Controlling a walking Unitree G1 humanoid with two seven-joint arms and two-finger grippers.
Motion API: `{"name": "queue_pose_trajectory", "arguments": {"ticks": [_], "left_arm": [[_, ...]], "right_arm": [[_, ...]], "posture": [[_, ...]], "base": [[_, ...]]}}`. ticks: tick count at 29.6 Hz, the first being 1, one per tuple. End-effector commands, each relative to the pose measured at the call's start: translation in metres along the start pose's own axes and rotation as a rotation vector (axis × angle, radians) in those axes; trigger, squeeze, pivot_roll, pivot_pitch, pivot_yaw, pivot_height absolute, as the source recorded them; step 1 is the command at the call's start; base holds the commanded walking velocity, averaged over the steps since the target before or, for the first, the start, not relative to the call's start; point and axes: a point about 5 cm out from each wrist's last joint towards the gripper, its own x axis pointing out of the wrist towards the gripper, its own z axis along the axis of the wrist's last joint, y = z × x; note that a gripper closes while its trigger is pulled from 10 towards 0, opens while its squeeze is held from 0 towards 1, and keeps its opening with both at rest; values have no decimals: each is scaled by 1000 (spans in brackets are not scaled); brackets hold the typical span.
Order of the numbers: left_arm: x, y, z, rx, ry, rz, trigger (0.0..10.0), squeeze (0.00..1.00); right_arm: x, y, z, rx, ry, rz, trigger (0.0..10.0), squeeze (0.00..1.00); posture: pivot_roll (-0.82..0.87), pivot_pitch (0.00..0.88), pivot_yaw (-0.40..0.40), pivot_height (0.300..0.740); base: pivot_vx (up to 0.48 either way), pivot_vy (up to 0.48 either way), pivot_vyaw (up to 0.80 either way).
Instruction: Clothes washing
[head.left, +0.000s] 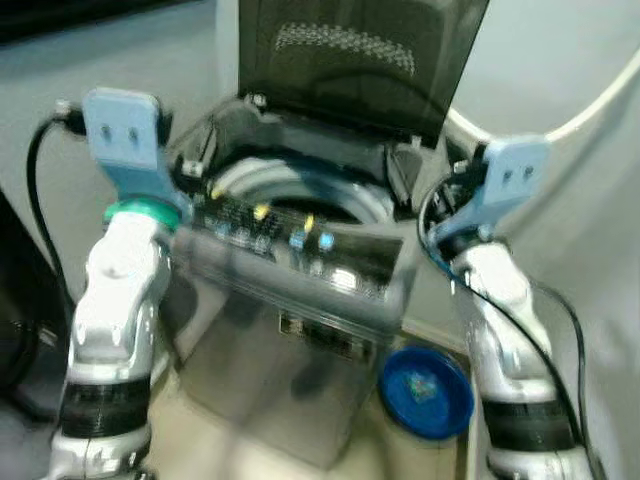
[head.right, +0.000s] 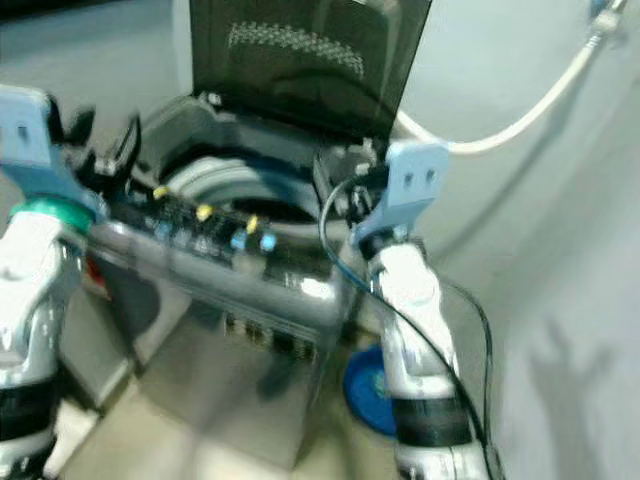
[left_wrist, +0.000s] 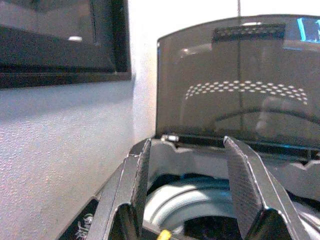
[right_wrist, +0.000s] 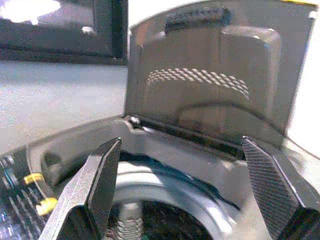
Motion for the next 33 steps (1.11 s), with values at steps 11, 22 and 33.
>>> {"name": "queue_pose_trajectory", "arguments": {"ticks": [11,22,33], "left_arm": [[1,-5,-2,15,2,-9,10000,0],[-9,-8,-18,63,69,-42,10000,0],[-84,-4,-120,112,494,-73,10000,0]], "right_arm": [[-2,1,-2,-66,5,26,10000,0],[-9,0,-19,-37,58,39,10000,0],[-56,-26,-94,27,339,-129,10000,0]], "posture": [[48,10,-22,740],[51,13,-21,740],[61,18,-18,740]], "base": [[0,0,772],[0,0,800],[0,0,798]]}}
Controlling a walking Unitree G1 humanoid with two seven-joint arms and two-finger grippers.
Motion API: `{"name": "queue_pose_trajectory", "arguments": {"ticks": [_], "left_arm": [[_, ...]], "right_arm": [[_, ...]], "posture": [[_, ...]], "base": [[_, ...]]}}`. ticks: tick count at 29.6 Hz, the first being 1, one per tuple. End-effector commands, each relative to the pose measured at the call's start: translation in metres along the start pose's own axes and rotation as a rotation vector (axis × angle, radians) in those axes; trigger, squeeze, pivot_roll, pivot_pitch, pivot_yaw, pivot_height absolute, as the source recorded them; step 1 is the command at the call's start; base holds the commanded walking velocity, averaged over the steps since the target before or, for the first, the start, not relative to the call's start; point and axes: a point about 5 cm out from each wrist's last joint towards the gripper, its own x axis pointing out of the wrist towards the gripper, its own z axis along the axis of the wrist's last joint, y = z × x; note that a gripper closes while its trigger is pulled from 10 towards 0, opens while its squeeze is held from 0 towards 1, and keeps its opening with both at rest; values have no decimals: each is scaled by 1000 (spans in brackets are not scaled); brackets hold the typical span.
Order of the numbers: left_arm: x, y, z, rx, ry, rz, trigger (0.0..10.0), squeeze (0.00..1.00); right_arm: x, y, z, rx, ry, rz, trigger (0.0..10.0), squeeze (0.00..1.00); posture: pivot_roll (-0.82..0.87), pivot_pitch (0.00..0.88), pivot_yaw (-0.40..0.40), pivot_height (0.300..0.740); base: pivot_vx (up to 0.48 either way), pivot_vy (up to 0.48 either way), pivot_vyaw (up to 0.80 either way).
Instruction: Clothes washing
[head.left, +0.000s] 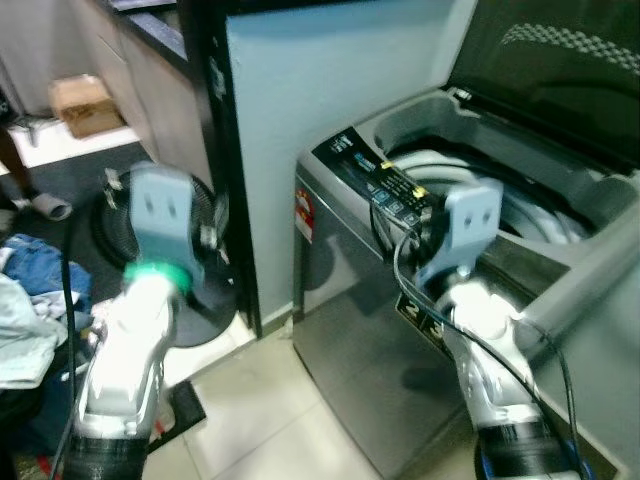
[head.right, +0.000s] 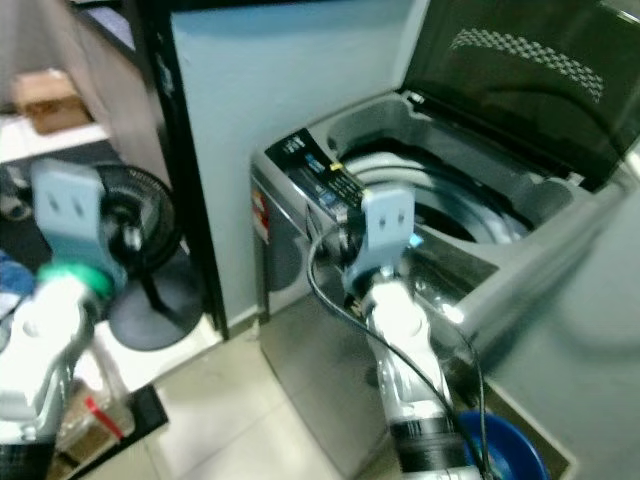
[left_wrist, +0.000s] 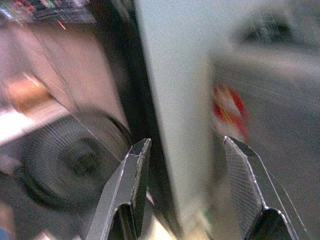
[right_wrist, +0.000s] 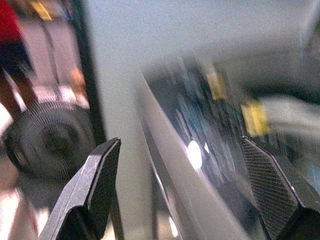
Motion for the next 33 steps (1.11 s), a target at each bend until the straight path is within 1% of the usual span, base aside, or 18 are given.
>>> {"name": "queue_pose_trajectory", "arguments": {"ticks": [1,2,4,6,9,11,14,15,16,18,19,21,33], "left_arm": [[-9,3,-29,7,110,11,10000,0],[-15,4,-43,1,162,18,10000,0],[-23,4,-59,25,219,31,10000,0],[-27,3,-65,32,238,36,10000,0],[-28,3,-65,33,233,35,10000,0],[-24,4,-58,41,202,40,10000,0],[-14,5,-35,91,77,38,10000,0],[-14,5,-35,91,77,38,10000,0],[-8,5,-19,120,-1,37,10000,0],[-8,5,-19,120,-1,37,10000,0],[-4,6,-7,142,-58,36,10000,0],[-1,6,3,165,-112,36,10000,0],[0,6,2,169,-121,38,10000,0]], "right_arm": [[-3,-6,-14,32,56,-51,10000,0],[-7,-12,-23,43,89,-87,10000,0],[-14,-20,-37,46,142,-129,10000,0],[-19,-23,-44,39,169,-138,10000,0],[-23,-23,-50,35,186,-135,10000,0],[-24,-21,-52,40,187,-130,10000,0],[-20,-16,-46,82,134,-115,10000,0],[-20,-16,-46,82,134,-115,10000,0],[-16,-15,-39,151,94,-118,10000,0],[-16,-15,-39,151,94,-118,10000,0],[-13,-14,-34,200,65,-124,10000,0],[-10,-14,-30,244,36,-132,10000,0],[-9,-14,-32,246,30,-131,10000,0]], "posture": [[61,18,-18,740],[61,18,-18,740],[60,16,-15,740],[61,16,-17,740],[61,16,-15,740],[60,16,-13,740],[60,15,-10,740],[60,15,-10,740],[60,16,-9,740],[60,16,-9,740],[62,16,-7,740],[62,16,-7,740],[62,16,-7,740]], "base": [[0,0,794],[0,0,794],[0,0,794],[0,0,794],[0,0,794],[0,0,794],[0,0,263],[0,0,0],[0,0,0],[0,0,0],[0,0,0],[0,0,0],[0,0,0]]}}
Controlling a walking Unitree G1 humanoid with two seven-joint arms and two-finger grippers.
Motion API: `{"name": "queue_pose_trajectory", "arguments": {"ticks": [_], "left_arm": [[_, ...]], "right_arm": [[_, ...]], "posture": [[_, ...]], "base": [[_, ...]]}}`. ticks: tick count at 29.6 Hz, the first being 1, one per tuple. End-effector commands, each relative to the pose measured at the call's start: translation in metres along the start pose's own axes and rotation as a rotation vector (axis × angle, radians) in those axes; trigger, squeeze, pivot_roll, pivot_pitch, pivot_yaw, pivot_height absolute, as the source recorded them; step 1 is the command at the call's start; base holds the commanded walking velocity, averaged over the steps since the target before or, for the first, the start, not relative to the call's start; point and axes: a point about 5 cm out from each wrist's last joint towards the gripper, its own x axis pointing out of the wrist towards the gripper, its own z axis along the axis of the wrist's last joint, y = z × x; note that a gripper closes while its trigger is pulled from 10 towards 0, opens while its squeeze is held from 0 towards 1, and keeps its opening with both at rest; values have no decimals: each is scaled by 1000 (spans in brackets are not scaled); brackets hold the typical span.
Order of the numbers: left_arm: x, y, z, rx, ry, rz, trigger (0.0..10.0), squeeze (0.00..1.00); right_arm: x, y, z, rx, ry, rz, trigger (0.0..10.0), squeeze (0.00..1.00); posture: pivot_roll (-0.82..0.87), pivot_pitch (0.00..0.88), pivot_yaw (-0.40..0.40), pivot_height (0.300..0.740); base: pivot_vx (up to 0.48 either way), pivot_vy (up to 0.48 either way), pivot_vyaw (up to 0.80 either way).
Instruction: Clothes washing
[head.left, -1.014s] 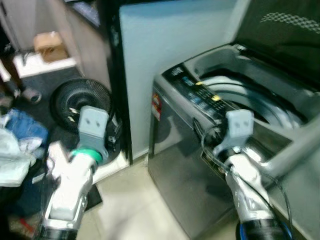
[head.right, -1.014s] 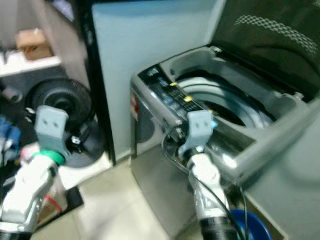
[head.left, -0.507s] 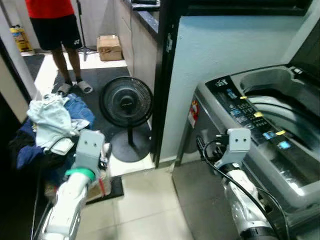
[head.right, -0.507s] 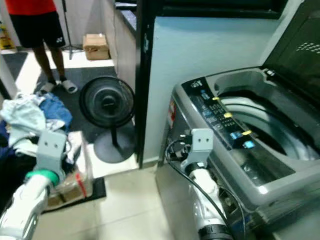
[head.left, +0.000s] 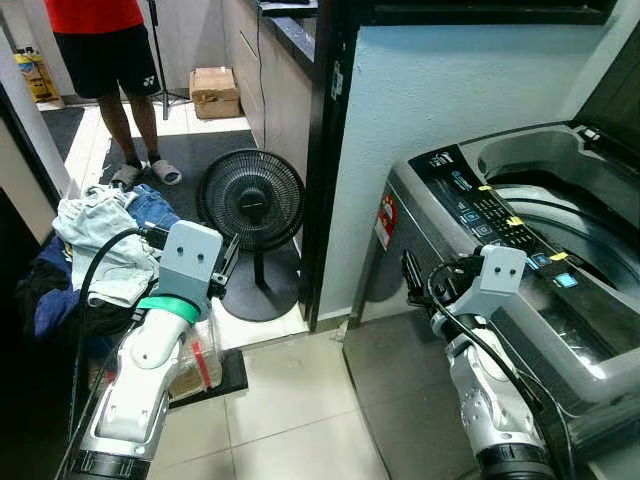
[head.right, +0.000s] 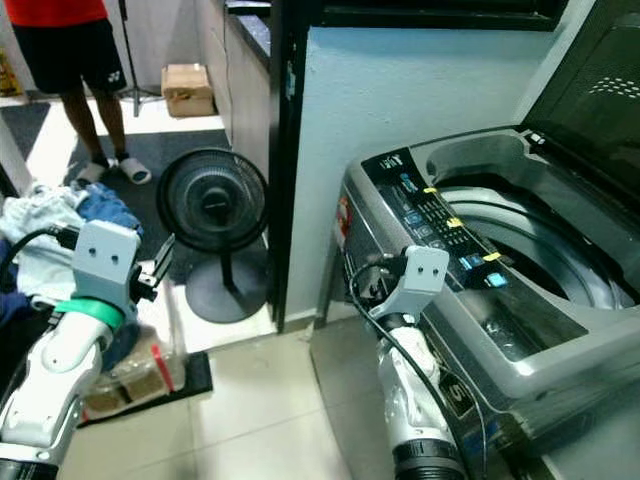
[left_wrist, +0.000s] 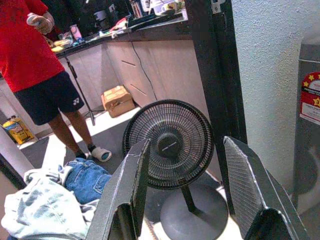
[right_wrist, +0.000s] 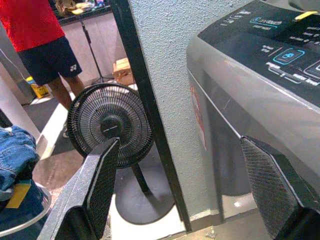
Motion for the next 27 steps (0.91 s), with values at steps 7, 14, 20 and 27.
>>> {"name": "queue_pose_trajectory", "arguments": {"ticks": [7,14,20,27], "left_arm": [[-2,-1,-6,12,8,-3,10000,0],[6,-11,27,-13,-89,-76,10000,0],[3,-12,18,-32,-45,-71,10000,0],[4,-11,16,-35,-39,-66,10000,0]], "right_arm": [[-1,-2,-3,25,4,-5,10000,0],[4,14,20,-40,-87,89,10000,0],[3,22,19,-75,-82,124,10000,0],[4,20,22,-86,-96,114,10000,0]], "posture": [[62,16,-7,740],[64,26,3,740],[63,26,8,740],[59,25,6,740]], "base": [[0,0,0],[0,0,221],[0,0,387],[0,0,443]]}}
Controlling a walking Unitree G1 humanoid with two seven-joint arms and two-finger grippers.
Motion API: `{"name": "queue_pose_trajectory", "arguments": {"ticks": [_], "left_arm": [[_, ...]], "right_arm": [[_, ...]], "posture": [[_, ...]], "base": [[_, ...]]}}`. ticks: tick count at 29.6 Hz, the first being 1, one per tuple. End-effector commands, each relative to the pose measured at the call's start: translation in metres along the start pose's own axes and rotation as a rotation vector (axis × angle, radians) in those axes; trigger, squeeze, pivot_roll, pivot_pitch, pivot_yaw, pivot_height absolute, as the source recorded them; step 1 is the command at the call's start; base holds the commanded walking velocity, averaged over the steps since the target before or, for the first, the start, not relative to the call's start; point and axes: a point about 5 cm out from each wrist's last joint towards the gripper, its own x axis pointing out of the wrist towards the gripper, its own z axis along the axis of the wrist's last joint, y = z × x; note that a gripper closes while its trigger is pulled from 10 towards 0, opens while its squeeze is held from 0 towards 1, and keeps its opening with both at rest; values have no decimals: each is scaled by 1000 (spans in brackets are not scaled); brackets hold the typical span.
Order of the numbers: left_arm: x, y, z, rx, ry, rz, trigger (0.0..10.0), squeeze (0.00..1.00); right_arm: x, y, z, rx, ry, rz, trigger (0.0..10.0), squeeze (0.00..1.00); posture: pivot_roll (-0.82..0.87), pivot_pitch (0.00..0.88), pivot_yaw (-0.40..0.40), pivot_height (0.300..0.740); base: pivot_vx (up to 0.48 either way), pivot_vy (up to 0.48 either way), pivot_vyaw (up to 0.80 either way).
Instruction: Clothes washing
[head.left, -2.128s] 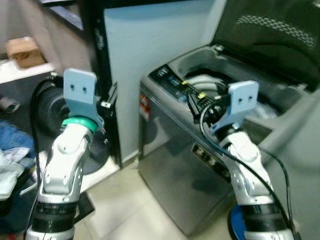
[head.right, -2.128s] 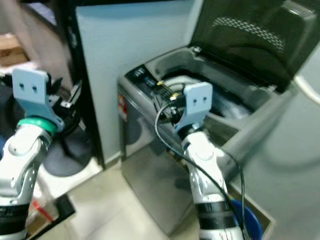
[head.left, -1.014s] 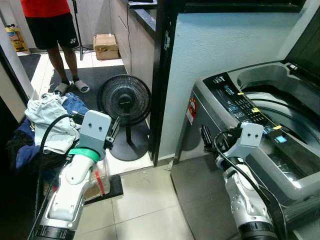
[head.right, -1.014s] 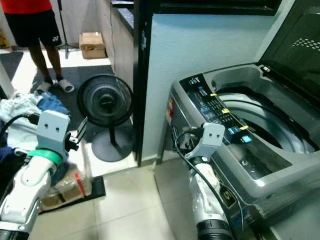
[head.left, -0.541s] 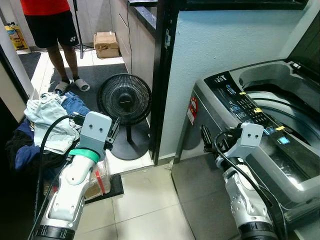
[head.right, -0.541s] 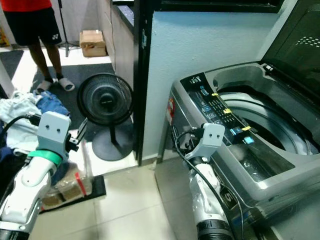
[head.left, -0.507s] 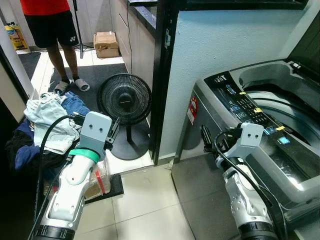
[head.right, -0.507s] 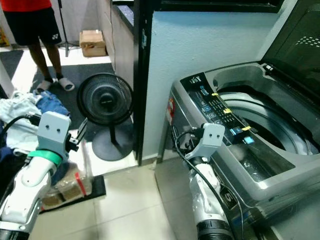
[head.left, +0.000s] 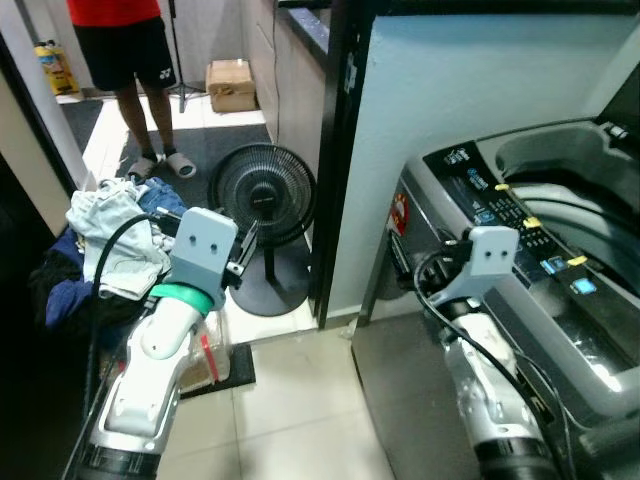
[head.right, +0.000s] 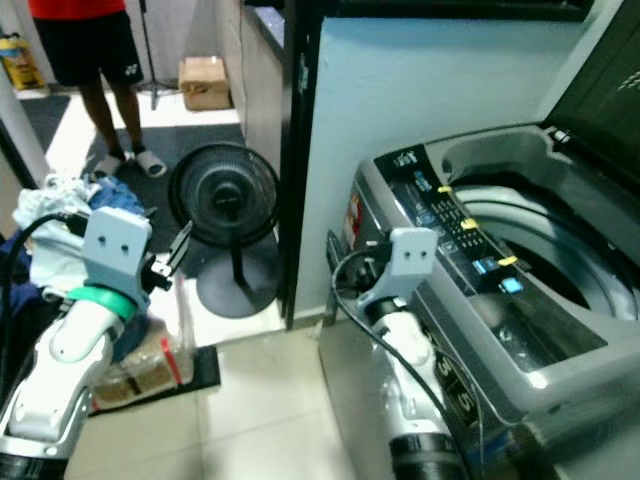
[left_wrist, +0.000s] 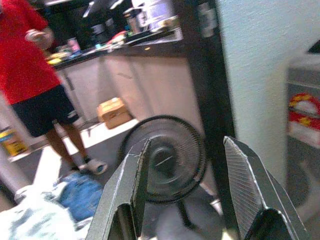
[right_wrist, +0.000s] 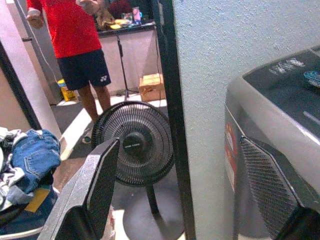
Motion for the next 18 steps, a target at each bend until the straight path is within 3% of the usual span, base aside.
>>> {"name": "queue_pose_trajectory", "arguments": {"ticks": [1,18], "left_arm": [[-2,-2,-8,-10,35,-4,10000,0],[-6,-2,-18,-18,87,1,10000,0]], "right_arm": [[-2,-1,-4,-4,14,-6,10000,0],[-4,1,-5,-14,26,16,10000,0]], "posture": [[60,25,6,740],[59,25,4,740]], "base": [[0,0,775],[0,0,767]]}}
